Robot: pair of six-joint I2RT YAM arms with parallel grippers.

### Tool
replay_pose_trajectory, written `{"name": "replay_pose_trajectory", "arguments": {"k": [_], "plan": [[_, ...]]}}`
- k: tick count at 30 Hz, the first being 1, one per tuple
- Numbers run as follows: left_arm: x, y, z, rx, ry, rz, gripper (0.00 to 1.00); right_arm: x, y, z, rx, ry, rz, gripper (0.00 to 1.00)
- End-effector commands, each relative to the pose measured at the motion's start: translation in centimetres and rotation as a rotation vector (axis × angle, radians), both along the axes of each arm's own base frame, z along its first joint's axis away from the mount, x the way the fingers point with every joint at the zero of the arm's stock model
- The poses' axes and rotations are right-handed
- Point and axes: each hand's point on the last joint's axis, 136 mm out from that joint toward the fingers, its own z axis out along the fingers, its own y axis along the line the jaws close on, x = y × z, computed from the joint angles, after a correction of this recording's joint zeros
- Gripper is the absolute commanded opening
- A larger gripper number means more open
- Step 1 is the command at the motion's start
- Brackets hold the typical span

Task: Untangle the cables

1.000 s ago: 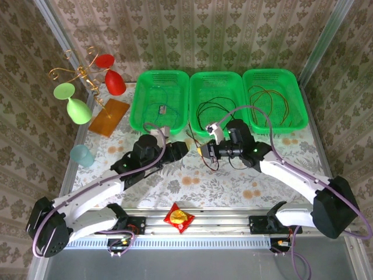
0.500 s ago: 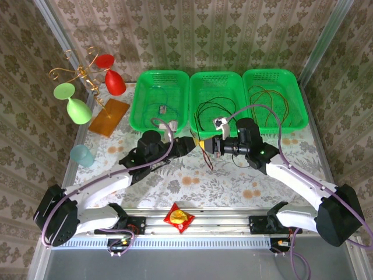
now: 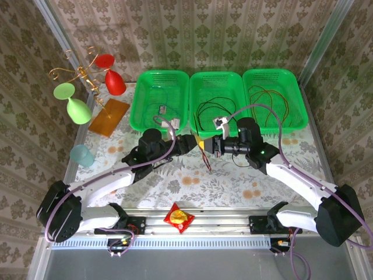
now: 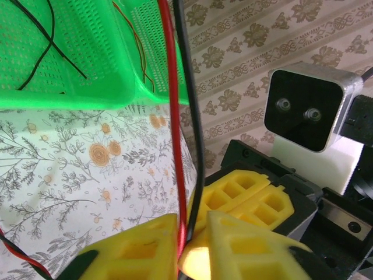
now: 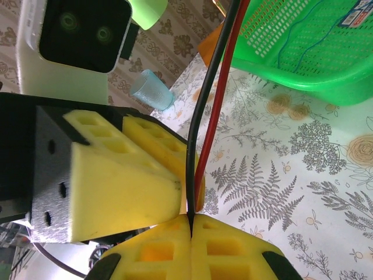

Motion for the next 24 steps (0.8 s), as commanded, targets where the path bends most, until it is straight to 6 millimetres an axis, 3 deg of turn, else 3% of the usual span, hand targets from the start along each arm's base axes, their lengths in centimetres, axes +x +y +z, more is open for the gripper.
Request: {"name": "replay_pose_trajectory", "arguments": {"k": [1,3,9,24], "plan": [[0.0,-0.6,2.0,-0.049,-0.042,-0.022,0.10,-0.6,0.1,0.7,0.021,-0.016,0.025,0.04],[0.2,-0.5,2.0,-0.050,-0.043,-0.014,0.04,-0.7,-0.1,0.7,0.013,-0.021,0.022,0.07],[0.4,0.2,2.2,-0.051,-0.055,-0.015,0.00,-0.8,-0.8,1.2,0.004,-0.053,0.006,0.23],[1.6,1.6,2.0,-0.042,-0.040,0.026,0.00,-0.1,-1.5,2.0,0.023,-0.076,-0.013,0.03]]}}
